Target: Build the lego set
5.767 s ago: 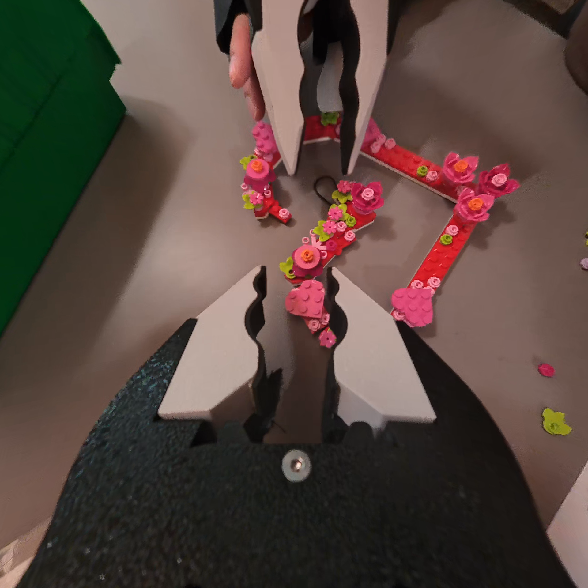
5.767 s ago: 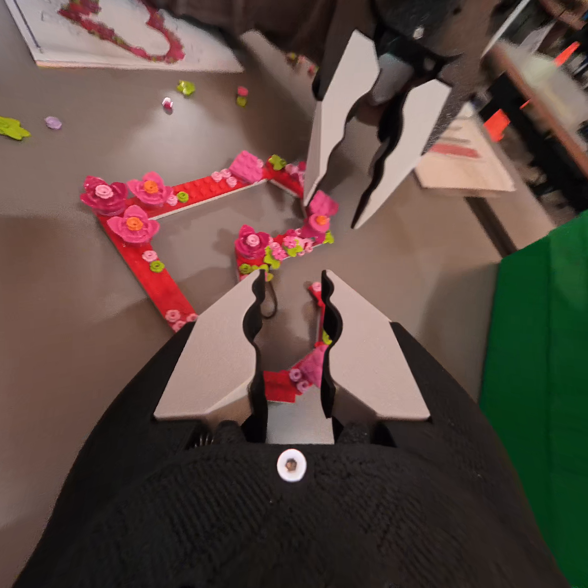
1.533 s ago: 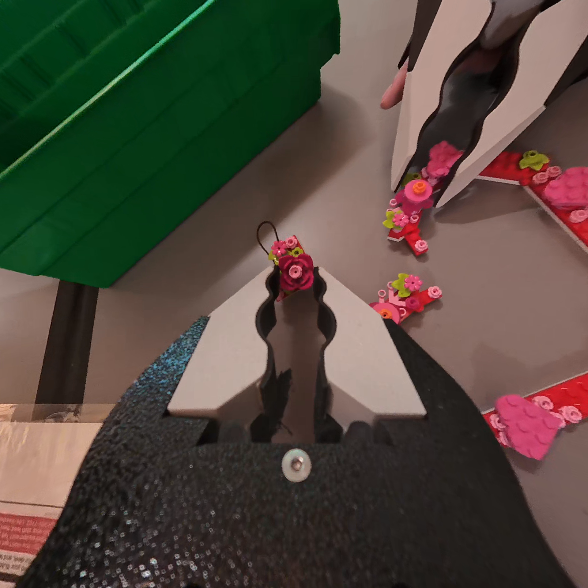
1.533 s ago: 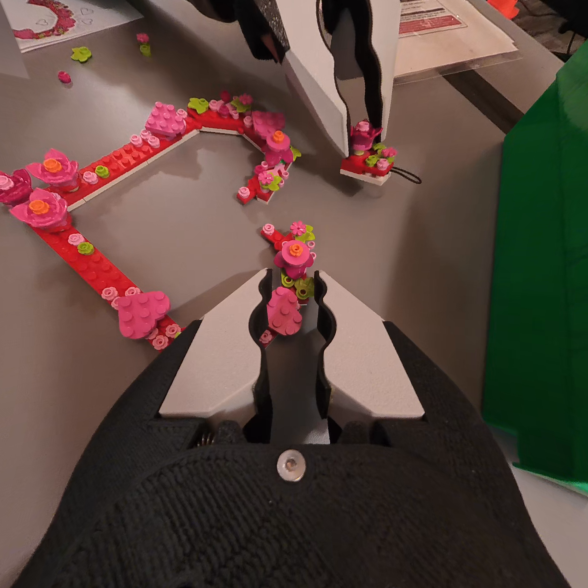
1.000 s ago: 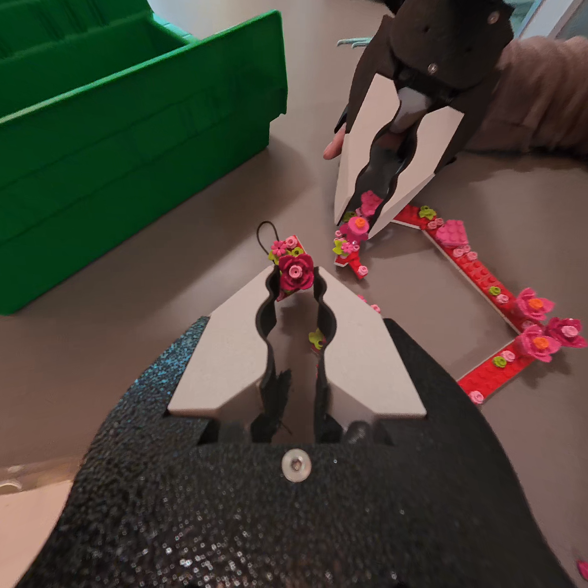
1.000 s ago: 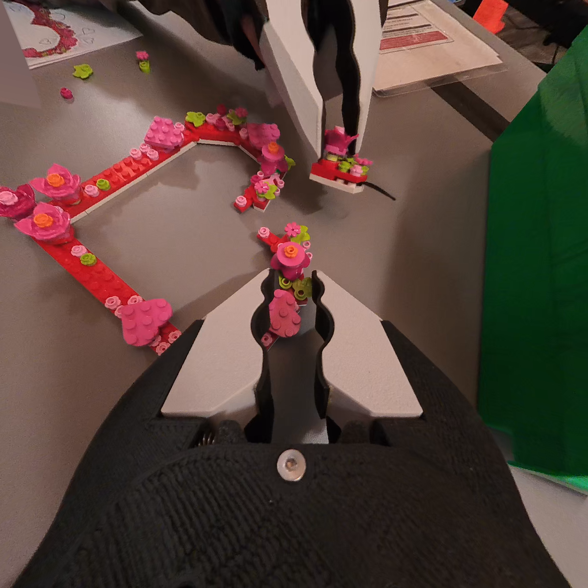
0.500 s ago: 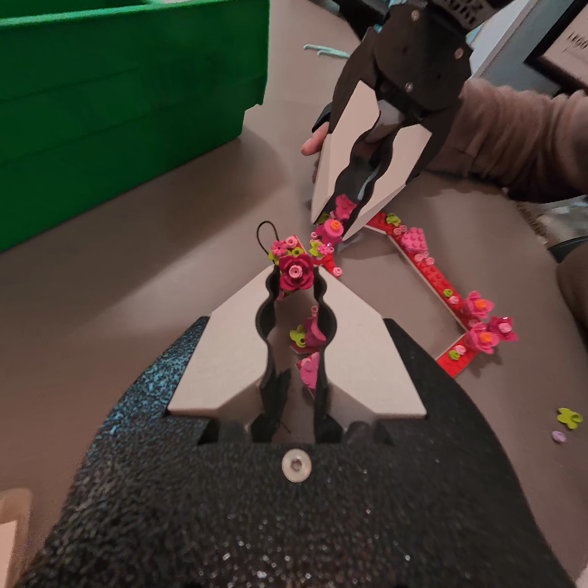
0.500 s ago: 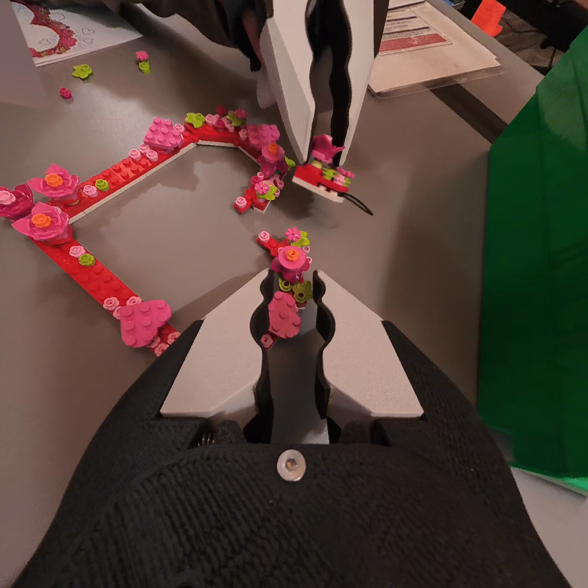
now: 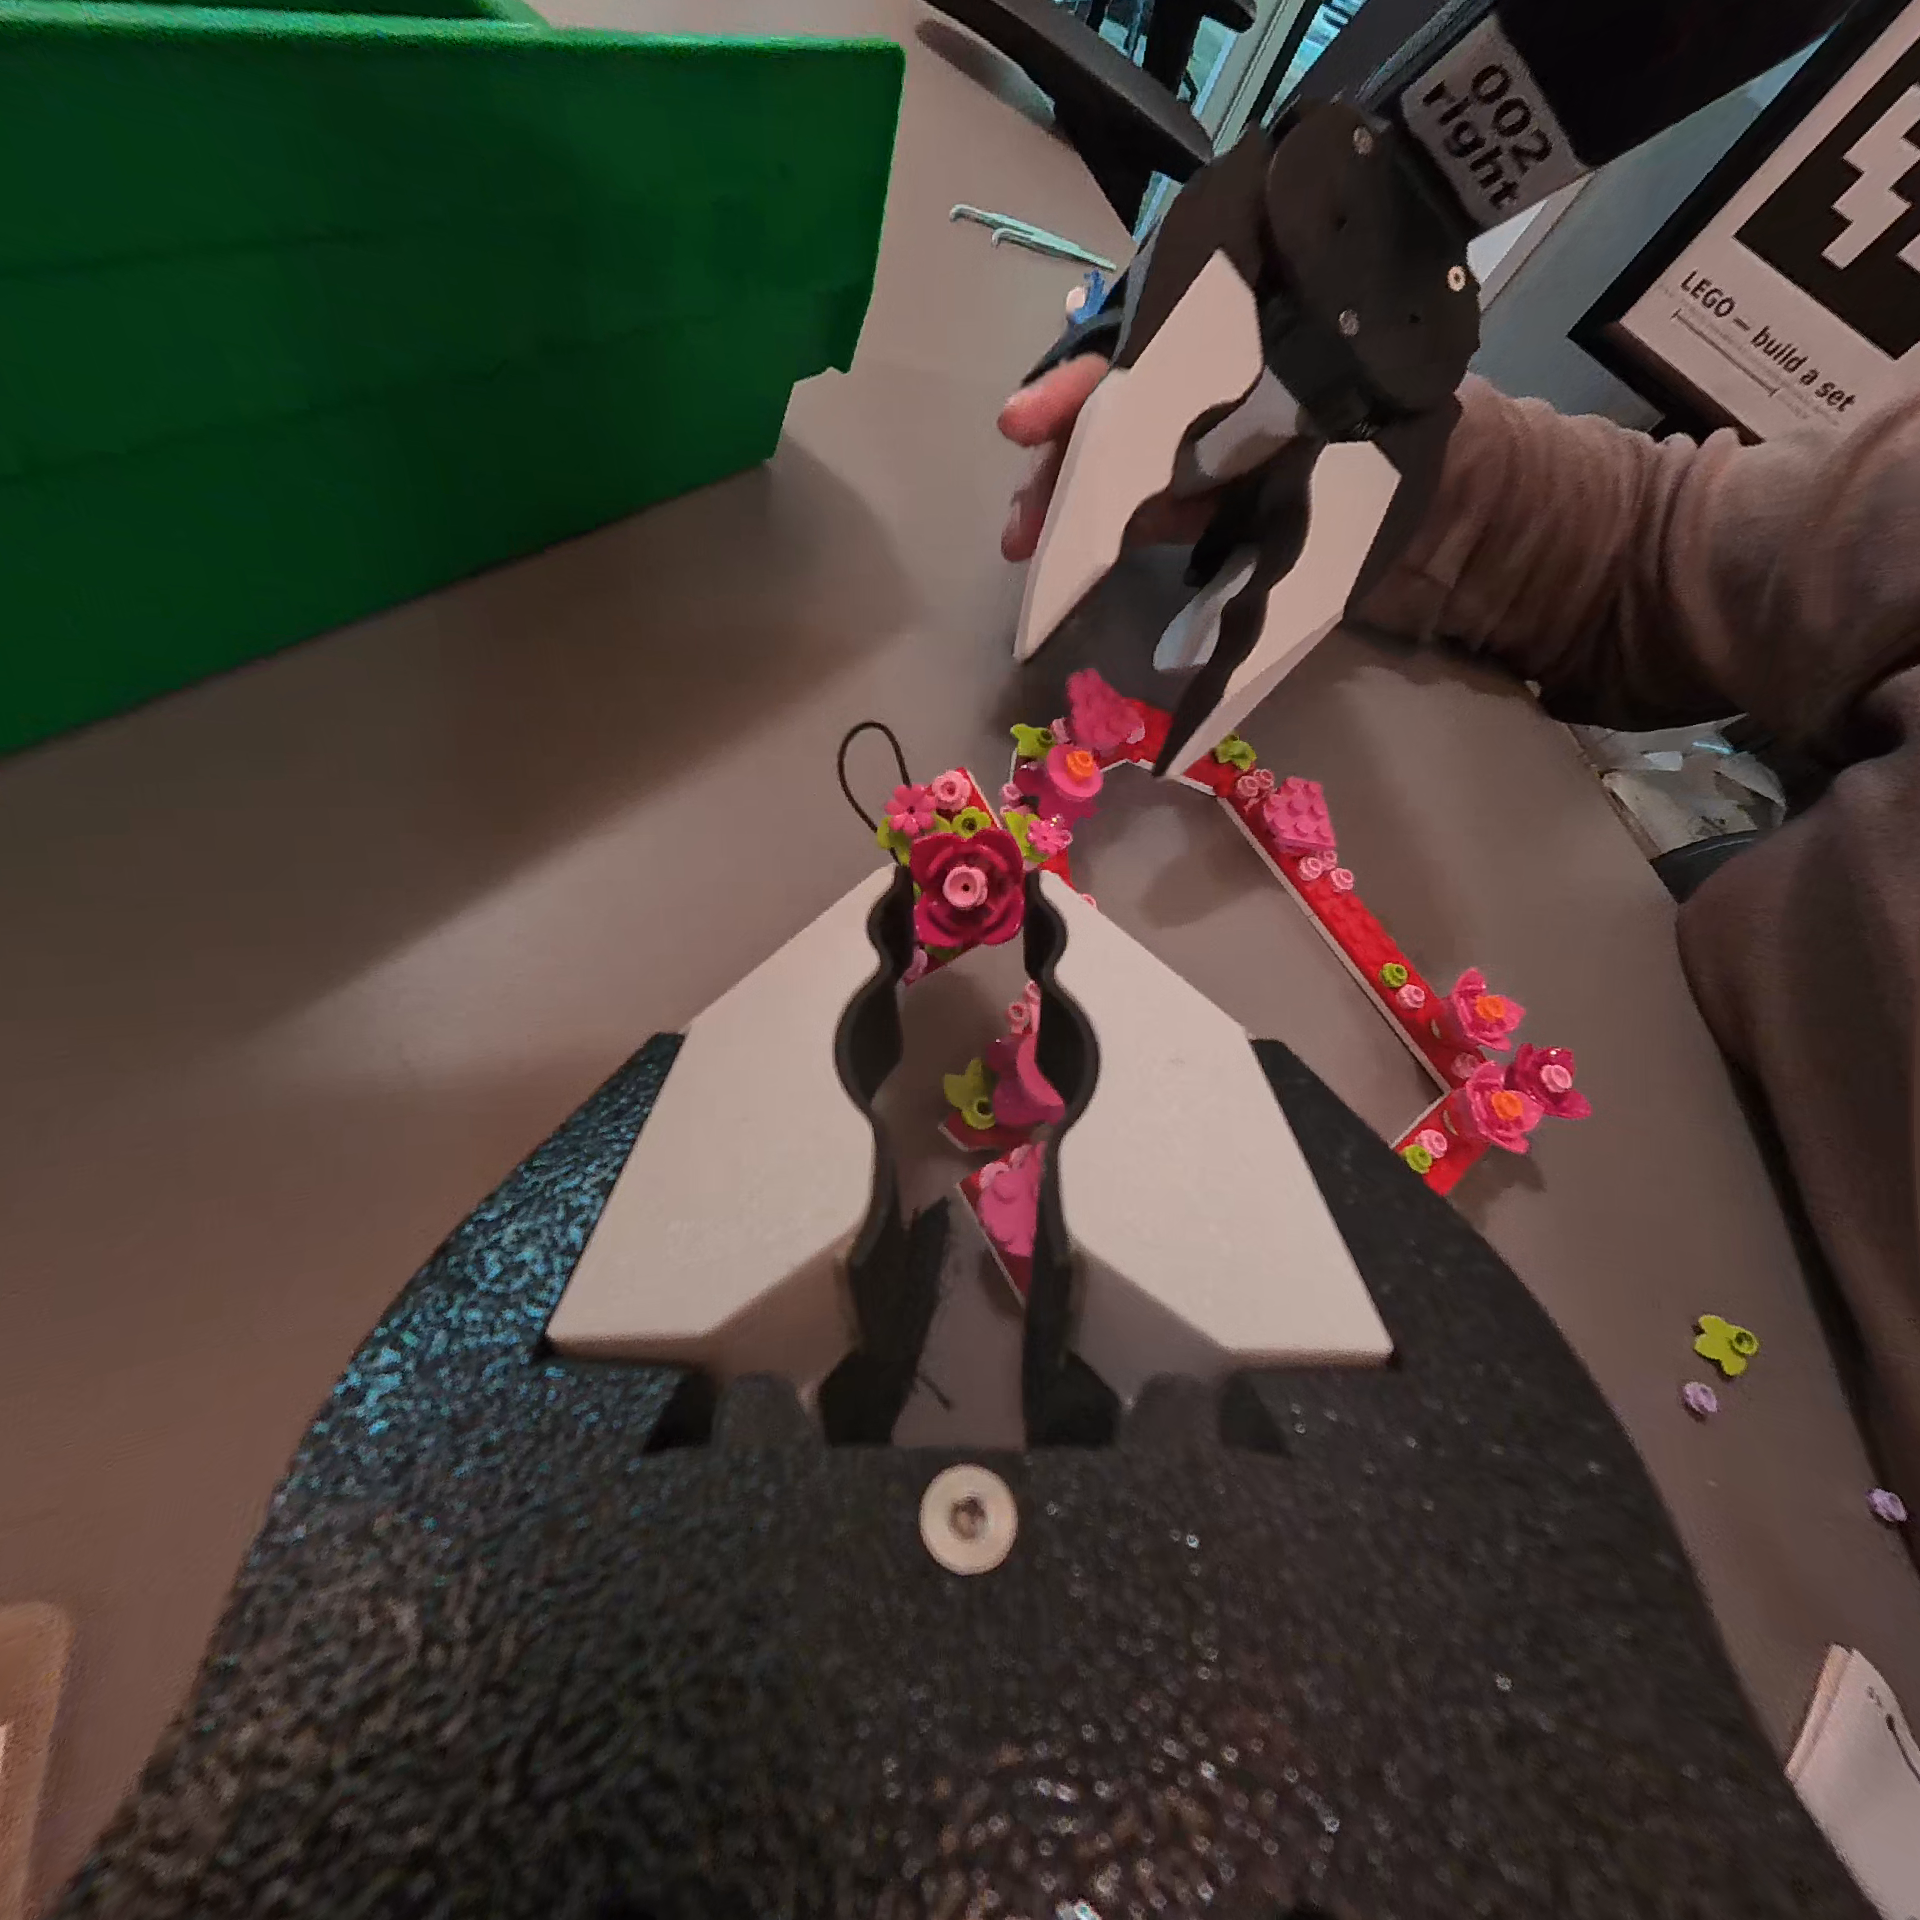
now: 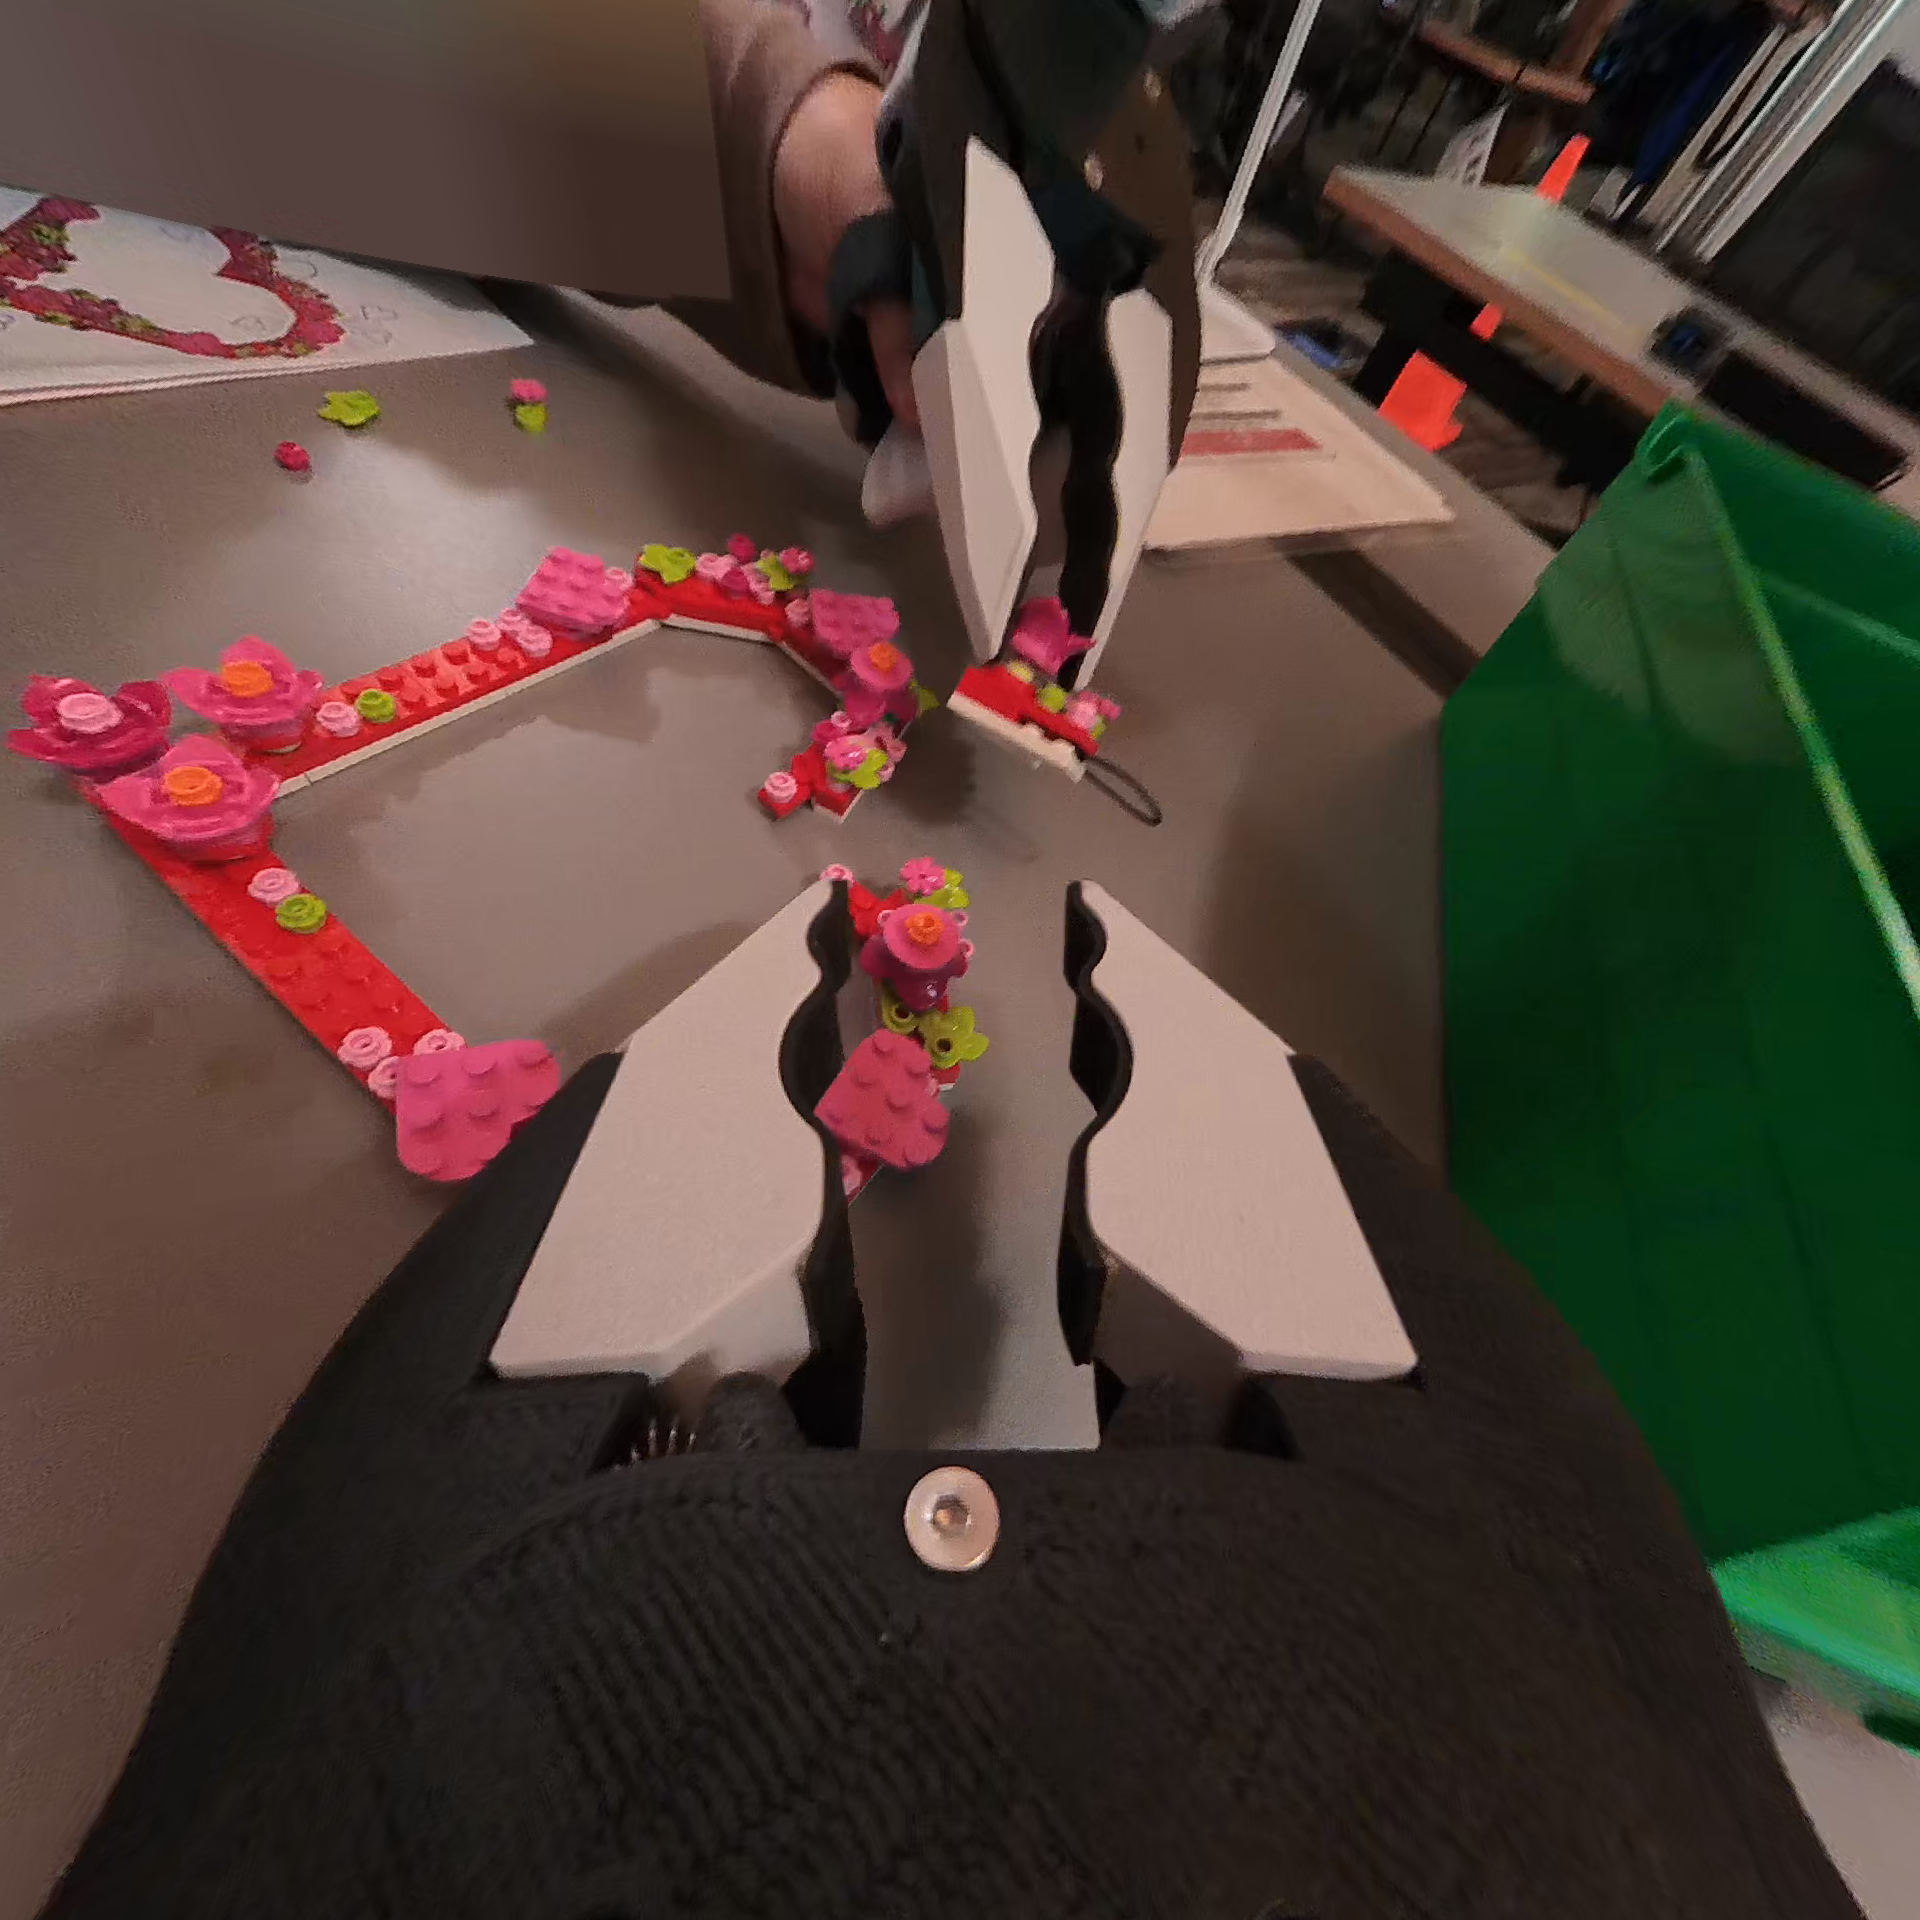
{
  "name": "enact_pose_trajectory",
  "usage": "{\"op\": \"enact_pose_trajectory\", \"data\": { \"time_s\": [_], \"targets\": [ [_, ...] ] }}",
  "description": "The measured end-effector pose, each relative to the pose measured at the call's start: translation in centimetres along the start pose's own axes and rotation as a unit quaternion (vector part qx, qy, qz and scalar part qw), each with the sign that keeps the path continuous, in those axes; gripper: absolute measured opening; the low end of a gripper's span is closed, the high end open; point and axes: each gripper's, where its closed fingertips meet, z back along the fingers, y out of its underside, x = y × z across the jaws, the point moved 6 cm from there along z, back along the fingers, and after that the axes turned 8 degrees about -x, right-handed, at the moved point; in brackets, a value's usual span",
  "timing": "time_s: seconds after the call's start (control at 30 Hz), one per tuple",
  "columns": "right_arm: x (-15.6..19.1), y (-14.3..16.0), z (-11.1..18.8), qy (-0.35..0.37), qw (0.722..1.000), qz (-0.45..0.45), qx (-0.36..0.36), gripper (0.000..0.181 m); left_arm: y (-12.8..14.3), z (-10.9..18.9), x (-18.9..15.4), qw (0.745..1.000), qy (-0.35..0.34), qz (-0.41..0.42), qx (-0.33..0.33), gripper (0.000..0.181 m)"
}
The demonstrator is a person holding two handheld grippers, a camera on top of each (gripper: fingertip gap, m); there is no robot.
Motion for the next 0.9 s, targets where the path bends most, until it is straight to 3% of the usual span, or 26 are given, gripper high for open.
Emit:
{"op": "enact_pose_trajectory", "data": {
  "time_s": [0.23, 0.43, 0.63, 0.9],
  "targets": [
    [-1.9, -1.8, 1.1, 0.150, 0.978, 0.099, -0.107, 0.038, -0.1, 0.2, -0.2, 1.000, 0.024, 0.010, -0.009, 0.018],
    [-3.6, -2.9, 3.1, 0.285, 0.926, 0.172, -0.178, 0.032, -1.2, 1.4, -2.5, 0.983, 0.170, 0.011, -0.073, 0.018],
    [-3.8, -2.8, 3.3, 0.302, 0.918, 0.181, -0.182, 0.030, -2.1, 2.5, -3.6, 0.965, 0.236, 0.024, -0.115, 0.018],
    [-3.4, -2.6, 2.5, 0.287, 0.922, 0.205, -0.162, 0.028, -2.2, 2.6, -3.5, 0.964, 0.235, 0.028, -0.120, 0.018]
  ]
}}
